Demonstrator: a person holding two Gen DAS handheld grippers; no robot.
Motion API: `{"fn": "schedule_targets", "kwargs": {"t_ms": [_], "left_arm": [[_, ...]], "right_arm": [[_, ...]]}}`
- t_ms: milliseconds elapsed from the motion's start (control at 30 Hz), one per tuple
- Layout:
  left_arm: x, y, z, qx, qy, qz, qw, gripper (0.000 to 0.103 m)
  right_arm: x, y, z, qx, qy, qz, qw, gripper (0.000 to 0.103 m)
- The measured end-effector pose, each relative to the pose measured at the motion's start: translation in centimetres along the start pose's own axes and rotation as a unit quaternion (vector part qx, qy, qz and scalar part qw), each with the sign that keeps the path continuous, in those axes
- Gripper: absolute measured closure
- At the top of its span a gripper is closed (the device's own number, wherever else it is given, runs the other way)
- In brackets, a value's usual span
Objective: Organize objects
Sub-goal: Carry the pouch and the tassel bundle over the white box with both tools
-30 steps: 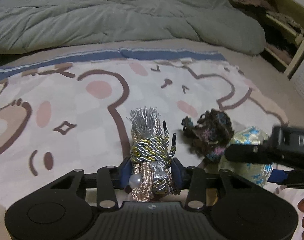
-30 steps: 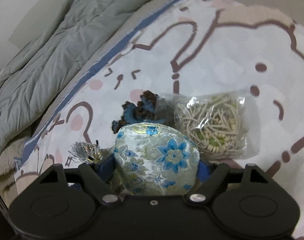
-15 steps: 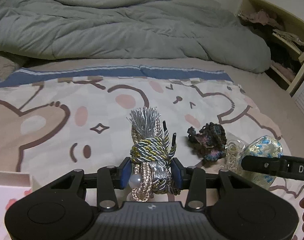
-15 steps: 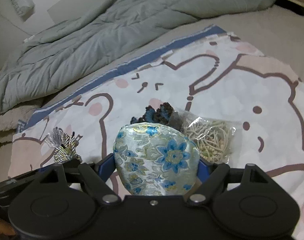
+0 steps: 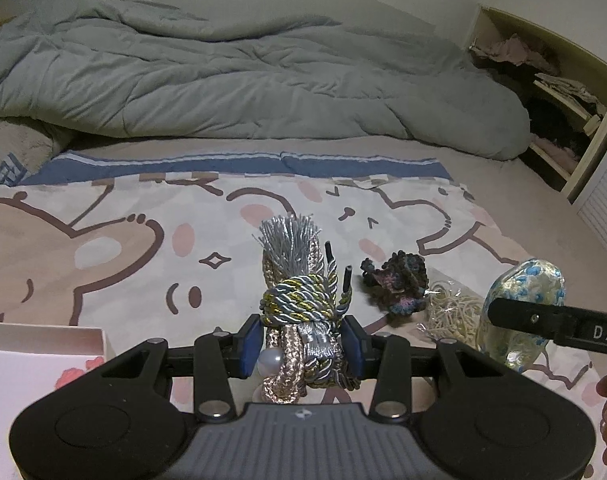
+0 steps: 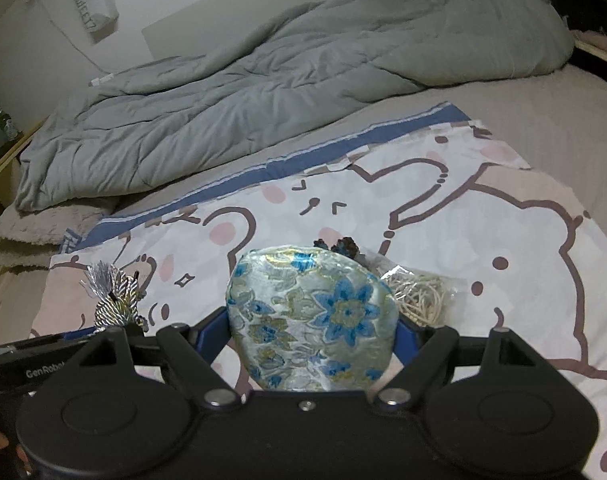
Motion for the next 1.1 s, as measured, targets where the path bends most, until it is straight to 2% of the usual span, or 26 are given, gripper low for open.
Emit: {"fn": "schedule_targets", "kwargs": {"t_ms": [433, 1100], "left_arm": [[-5.1, 0.9, 4.9, -0.018, -0.020, -0.019, 0.9995, 0.059], [-13.2, 1.9, 16.5, -0.071, -0.069, -0.050, 0.9938, 0.059]], "right_arm": [[-1.8, 1.0, 4.0, -0.029, -0.028, -0.004, 0.999, 0.021], [-1.5, 2.8, 16.2, -0.090, -0.115, 0.009, 0.989, 0.021]]}}
Point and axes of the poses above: each gripper's, at about its wrist camera, not at the fingertips, and x roughly the way its jaws point, z to its left, y to its underside, the point moved 7 cm from there along x, roughly the way its jaws point, and after that the axes turned 8 degrees about -x, right-handed, at the moved point
